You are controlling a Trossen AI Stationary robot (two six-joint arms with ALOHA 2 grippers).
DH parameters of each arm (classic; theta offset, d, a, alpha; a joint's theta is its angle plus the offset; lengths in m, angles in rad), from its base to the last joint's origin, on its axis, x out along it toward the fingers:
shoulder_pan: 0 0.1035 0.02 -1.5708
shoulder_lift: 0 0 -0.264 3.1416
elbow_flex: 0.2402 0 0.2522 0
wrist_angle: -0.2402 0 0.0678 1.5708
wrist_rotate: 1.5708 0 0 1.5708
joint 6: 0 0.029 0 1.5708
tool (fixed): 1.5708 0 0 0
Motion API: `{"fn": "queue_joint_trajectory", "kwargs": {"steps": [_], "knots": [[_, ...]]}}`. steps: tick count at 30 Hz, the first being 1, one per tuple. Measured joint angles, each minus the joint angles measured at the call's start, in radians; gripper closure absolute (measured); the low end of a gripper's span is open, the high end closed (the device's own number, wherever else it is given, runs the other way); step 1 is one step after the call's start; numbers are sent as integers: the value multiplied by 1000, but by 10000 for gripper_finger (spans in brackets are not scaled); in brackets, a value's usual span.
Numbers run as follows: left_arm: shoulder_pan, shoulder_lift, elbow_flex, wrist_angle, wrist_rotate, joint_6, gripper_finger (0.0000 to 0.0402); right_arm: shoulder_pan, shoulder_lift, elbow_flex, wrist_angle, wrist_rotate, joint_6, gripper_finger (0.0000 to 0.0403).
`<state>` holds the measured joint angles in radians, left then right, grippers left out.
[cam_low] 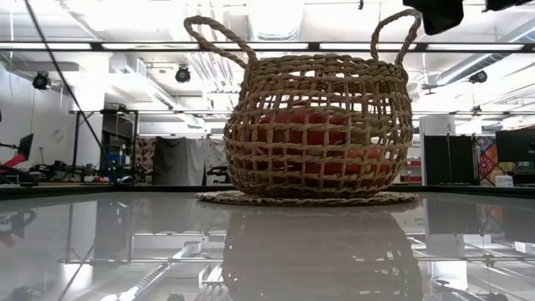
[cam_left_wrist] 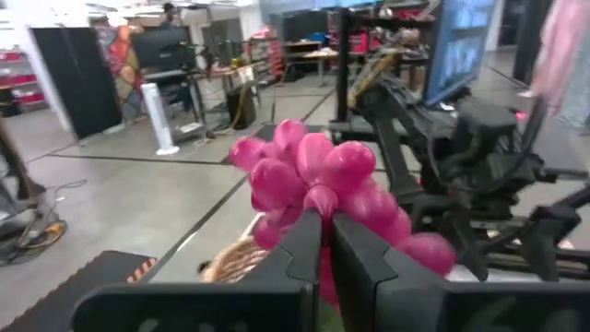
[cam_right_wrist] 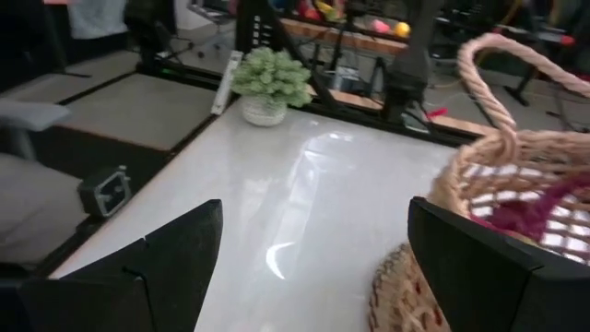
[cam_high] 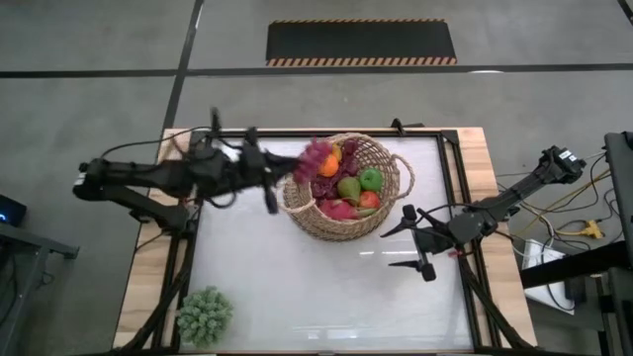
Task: Build produce basket
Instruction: Put the purple grapes into the brown basket
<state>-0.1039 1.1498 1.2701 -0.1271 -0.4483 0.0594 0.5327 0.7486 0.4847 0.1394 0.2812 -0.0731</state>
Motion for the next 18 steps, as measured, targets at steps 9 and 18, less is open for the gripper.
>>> {"fn": "queue_joint_trajectory", "kwargs": {"steps": [9, 18], "knots": [[-13, 254, 4, 191, -2, 7, 401, 39, -53, 0, 1, -82, -16, 76], [57, 433, 8, 433, -36, 35, 401, 91, -73, 0, 0, -81, -53, 76]]}}
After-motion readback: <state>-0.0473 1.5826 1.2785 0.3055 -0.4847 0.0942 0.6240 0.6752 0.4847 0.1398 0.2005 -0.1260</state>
